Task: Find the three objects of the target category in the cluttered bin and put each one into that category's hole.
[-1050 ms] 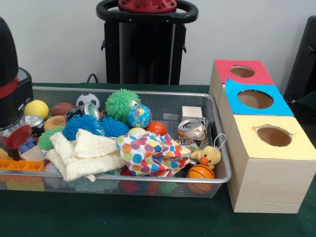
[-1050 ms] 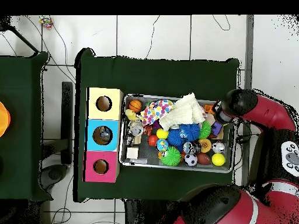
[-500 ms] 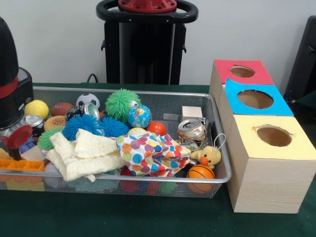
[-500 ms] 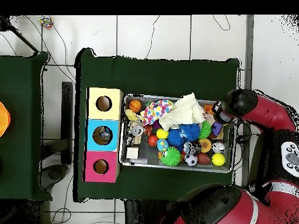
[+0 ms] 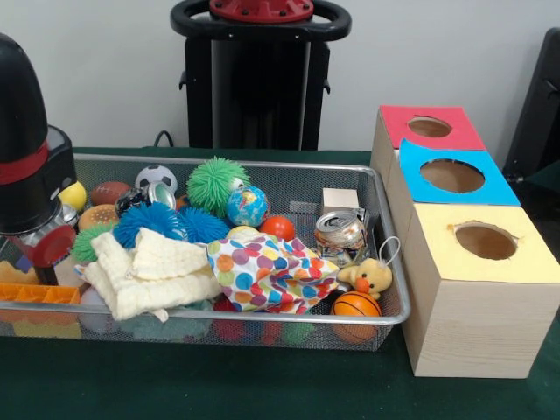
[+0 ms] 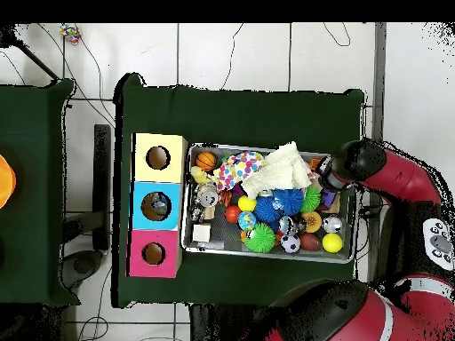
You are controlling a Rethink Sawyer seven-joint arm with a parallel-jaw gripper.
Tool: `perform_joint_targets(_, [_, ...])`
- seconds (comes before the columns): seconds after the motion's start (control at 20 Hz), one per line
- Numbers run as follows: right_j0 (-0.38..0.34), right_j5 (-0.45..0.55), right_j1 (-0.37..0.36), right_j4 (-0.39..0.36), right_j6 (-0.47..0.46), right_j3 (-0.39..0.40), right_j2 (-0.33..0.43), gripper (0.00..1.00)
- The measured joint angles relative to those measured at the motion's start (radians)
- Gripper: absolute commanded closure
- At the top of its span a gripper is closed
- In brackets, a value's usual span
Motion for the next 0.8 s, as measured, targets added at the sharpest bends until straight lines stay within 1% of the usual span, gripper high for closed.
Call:
perform_joint_targets(0.05, [0.0,-0.014,-0.001,0.016,0.0,0.007,0.0,1.0])
perform_joint_targets(0.25, [0.0,-0.037,0.001,0.033,0.0,0.01,-0.001,1.0])
perform_joint_targets(0.6, [0.0,-0.042,0.001,0.046,0.0,0.014,-0.005,1.0])
perform_joint_targets(0.8, [0.0,-0.045,-0.003,0.088,0.0,0.035,-0.01,1.0])
